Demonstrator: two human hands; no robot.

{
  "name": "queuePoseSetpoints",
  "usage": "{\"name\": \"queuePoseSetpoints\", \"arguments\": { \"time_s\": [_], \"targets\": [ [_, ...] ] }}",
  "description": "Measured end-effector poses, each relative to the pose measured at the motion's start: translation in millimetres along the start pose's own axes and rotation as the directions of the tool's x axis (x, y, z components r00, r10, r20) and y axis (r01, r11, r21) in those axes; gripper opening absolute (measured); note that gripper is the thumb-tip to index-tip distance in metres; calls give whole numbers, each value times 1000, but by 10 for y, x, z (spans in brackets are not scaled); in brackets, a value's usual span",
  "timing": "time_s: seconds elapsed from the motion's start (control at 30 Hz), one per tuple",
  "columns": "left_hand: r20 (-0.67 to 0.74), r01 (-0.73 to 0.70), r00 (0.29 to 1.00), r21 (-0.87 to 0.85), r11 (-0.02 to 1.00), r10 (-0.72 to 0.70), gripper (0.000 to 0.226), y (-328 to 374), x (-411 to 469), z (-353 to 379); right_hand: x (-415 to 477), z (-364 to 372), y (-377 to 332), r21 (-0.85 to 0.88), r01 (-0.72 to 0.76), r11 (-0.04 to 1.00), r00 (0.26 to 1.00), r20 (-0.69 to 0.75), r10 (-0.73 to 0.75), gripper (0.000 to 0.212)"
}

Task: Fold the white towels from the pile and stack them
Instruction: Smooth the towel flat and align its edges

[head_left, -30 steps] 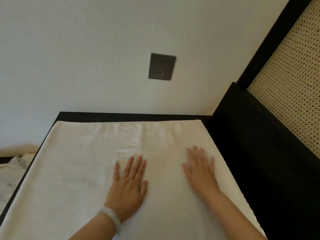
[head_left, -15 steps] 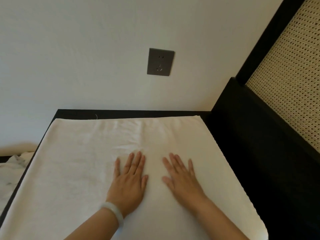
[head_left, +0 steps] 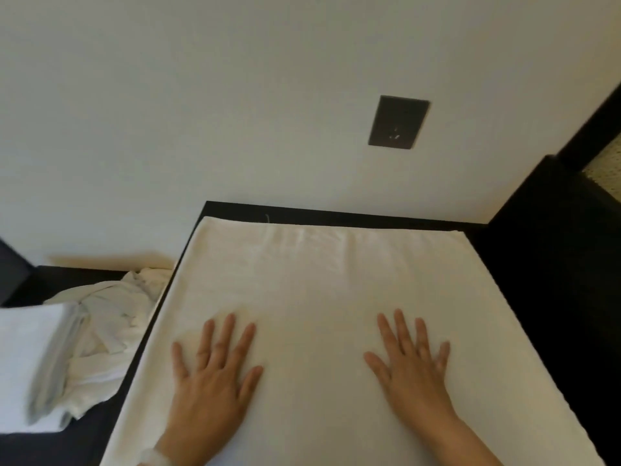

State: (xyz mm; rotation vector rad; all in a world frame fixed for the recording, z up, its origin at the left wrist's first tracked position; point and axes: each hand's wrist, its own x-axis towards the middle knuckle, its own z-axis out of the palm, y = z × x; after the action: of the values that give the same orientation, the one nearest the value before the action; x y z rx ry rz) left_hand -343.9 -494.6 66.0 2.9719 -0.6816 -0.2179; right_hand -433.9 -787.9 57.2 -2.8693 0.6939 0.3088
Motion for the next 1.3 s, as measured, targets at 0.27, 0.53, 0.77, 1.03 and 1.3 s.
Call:
{"name": "queuePoseSetpoints", "arguments": {
  "time_s": [0.27,0.53,0.77,1.03,1.3],
  "targets": [
    [-13,39,999,28,999,-39,79,-152,588,22,577,-22,-46,-54,-31,998,996,-84,27,75],
    [-5,43,999,41,998,-43,69,-295,1668,-87,1569,-251,-230,-36,-56,998,995,-87,53,68],
    [-120,-59,991,31,998,62,59,239,1355,-145,1226,-335,-782,-52,82,995,970,-226,-92,63],
    [-127,13,992,-24,1000,-16,69,-69,739,41,618,-48,-587,-109,205,973,960,-168,-222,61],
    [-105,125,986,-71,990,-132,57,-199,735,83,253,-76,-1378,-53,386,921,882,-272,-385,61]
  ]
}}
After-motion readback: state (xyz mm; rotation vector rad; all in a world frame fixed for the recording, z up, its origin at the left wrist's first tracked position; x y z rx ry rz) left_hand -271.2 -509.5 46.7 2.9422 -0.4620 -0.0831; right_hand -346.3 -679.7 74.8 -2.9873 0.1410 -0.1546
